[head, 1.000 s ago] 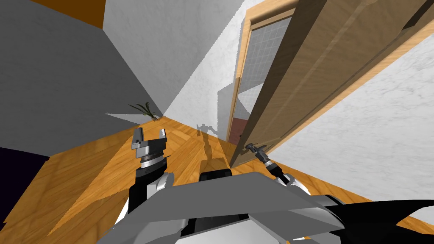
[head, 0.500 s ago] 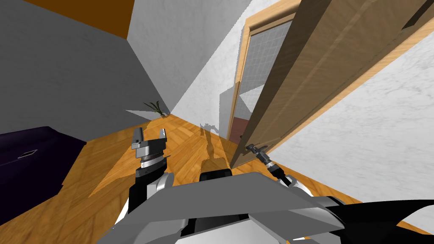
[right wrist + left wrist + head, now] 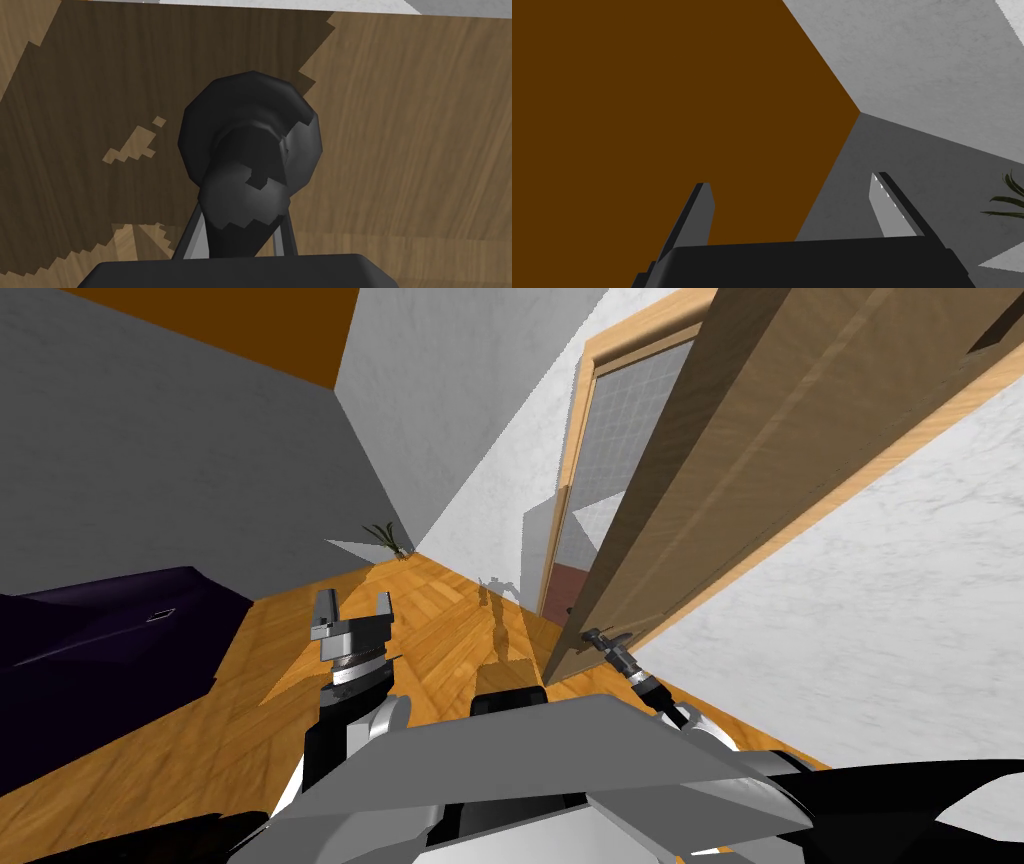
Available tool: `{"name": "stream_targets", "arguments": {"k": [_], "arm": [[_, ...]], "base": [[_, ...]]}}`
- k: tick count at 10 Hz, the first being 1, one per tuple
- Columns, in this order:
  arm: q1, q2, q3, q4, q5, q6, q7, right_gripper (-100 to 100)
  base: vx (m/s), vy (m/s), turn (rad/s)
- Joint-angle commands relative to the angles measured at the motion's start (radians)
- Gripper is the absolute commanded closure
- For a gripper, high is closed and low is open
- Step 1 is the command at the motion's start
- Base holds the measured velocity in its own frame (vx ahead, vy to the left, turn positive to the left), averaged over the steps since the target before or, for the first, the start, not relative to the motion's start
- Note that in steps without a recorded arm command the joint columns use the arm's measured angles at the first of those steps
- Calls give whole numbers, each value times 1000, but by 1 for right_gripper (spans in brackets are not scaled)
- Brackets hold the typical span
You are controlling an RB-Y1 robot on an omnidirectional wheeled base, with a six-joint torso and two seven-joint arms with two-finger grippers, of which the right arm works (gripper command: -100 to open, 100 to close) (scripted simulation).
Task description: Pull the door open
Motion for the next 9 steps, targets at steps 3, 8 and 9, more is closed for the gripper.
{"name": "stream_targets", "arguments": {"k": [3,8,9], "arm": [[-2,-8,-8,25,5,-25,2,100],[-7,-13,-15,52,12,-52,2,100],[-8,-14,-16,57,13,-56,2,100]], "base": [[-227,-114,186],[-188,-70,135],[-187,-80,178]]}}
